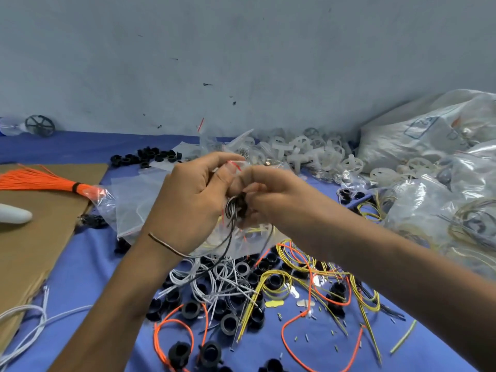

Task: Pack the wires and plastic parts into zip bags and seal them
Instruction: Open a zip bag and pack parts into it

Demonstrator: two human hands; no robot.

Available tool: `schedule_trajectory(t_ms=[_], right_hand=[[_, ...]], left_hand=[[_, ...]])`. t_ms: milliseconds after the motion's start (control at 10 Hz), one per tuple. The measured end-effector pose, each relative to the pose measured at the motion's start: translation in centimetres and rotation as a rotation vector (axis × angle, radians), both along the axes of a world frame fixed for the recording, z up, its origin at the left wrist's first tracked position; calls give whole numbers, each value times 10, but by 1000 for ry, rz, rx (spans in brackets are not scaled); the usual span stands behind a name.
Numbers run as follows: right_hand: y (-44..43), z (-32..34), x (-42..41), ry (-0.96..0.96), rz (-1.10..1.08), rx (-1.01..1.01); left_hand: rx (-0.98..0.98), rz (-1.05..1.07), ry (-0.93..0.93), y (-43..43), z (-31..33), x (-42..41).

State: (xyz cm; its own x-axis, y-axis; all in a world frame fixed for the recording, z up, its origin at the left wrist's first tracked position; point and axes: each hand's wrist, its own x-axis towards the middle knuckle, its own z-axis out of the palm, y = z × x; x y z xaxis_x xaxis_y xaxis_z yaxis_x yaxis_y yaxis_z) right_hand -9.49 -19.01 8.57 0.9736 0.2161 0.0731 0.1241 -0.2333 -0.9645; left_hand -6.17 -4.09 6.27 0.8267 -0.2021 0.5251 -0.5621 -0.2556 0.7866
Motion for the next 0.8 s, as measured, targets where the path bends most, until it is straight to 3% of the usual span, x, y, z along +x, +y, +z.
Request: schedule_trajectory(t_ms=[200,300,400,500,600,800], right_hand=[[41,-18,32,38,-38,-155],[40,-17,43,-92,-2,-572],[42,-9,43,-169,172,-1046],[51,-14,40,-160,101,-1668],[41,-21,62,-44,59,-1299],[57,-7,83,130,413,-1468]], left_hand=[[195,100,-91,1,0,-4],[224,118,-103,6,1,-3],[270,123,-110,6,2,-4],[232,25,-114,5,6,-10],[226,-62,-89,7,6,-10],[154,89,-59,15,-4,8]])
